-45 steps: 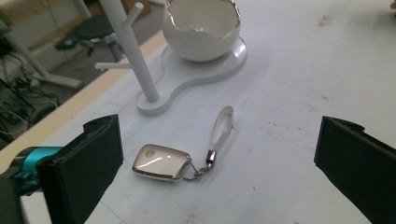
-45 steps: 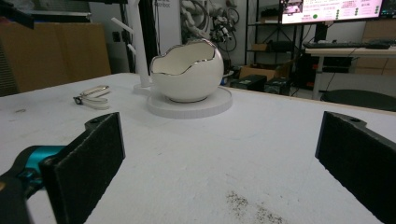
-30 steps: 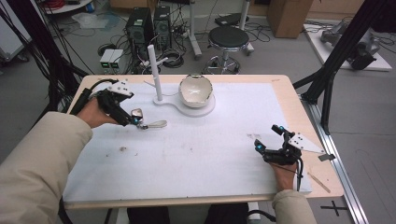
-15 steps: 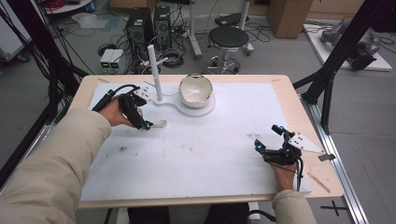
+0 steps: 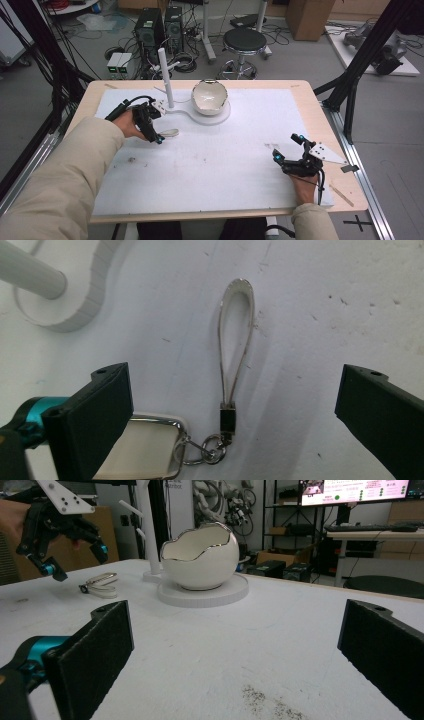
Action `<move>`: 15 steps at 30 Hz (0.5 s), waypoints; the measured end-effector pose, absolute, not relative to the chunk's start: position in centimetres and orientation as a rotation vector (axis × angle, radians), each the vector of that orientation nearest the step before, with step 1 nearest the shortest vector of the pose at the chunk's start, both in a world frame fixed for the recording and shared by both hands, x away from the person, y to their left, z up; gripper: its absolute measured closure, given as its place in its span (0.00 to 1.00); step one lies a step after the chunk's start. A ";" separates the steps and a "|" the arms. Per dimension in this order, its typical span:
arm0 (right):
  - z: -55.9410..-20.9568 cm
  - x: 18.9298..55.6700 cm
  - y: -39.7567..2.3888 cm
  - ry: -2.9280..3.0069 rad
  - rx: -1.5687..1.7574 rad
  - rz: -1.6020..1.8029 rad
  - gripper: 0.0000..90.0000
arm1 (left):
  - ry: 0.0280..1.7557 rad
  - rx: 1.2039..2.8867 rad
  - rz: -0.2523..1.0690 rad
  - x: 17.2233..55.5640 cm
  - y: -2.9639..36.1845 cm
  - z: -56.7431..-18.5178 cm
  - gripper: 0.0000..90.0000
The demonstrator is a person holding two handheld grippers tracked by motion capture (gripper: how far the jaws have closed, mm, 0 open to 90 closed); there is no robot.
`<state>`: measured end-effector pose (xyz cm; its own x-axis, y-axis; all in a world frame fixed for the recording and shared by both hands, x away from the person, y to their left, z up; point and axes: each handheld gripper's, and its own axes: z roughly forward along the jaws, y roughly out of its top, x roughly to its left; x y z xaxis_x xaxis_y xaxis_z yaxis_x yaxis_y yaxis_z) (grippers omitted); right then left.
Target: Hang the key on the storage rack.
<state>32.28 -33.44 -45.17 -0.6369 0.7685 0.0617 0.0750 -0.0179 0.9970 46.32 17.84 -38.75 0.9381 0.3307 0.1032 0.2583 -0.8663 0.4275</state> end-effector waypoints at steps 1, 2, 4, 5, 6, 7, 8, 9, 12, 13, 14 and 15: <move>-45.2 32.3 -33.4 1.736 0.878 1.705 0.00 | 0.422 2.689 0.245 46.3 17.8 -38.9 0.03; -45.2 32.3 -33.4 1.737 0.878 1.705 0.00 | 0.420 2.704 0.236 46.4 17.8 -39.1 0.03; -45.2 32.3 -33.4 1.736 0.879 1.705 0.00 | 0.425 2.716 0.234 46.5 17.8 -39.4 0.03; -45.2 32.3 -33.4 1.736 0.879 1.705 0.00 | 0.429 2.717 0.230 46.5 17.9 -39.6 0.03; -45.2 32.3 -33.4 1.735 0.885 1.707 0.00 | 0.432 2.720 0.216 46.5 17.9 -39.6 0.06; -45.2 32.3 -33.4 1.736 0.885 1.707 0.00 | 0.428 2.719 0.210 46.5 17.9 -39.7 0.11; -45.2 32.3 -33.4 1.736 0.885 1.707 0.00 | 0.426 2.714 0.203 46.5 17.8 -39.7 0.11; -45.2 32.3 -33.4 1.735 0.886 1.707 0.00 | 0.416 2.725 0.205 46.6 17.8 -39.8 0.13; -45.2 32.3 -33.4 1.735 0.886 1.707 0.00 | 0.428 2.731 0.198 46.6 17.8 -39.9 0.13; -45.2 32.3 -33.4 1.735 0.886 1.707 0.00 | 0.424 2.740 0.203 46.7 17.8 -39.9 0.13; -45.2 32.3 -33.4 1.735 0.886 1.705 0.00 | 0.435 2.735 0.204 46.7 17.8 -40.0 0.13; -45.2 32.3 -33.4 1.735 0.886 1.705 0.00 | 0.439 2.743 0.195 46.7 17.9 -40.0 0.13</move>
<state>32.26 -33.43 -45.17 -0.6346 0.7701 0.0656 0.0790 -0.0198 0.9967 46.68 17.86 -39.97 0.9422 0.3256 0.0787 0.2765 -0.8887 0.3658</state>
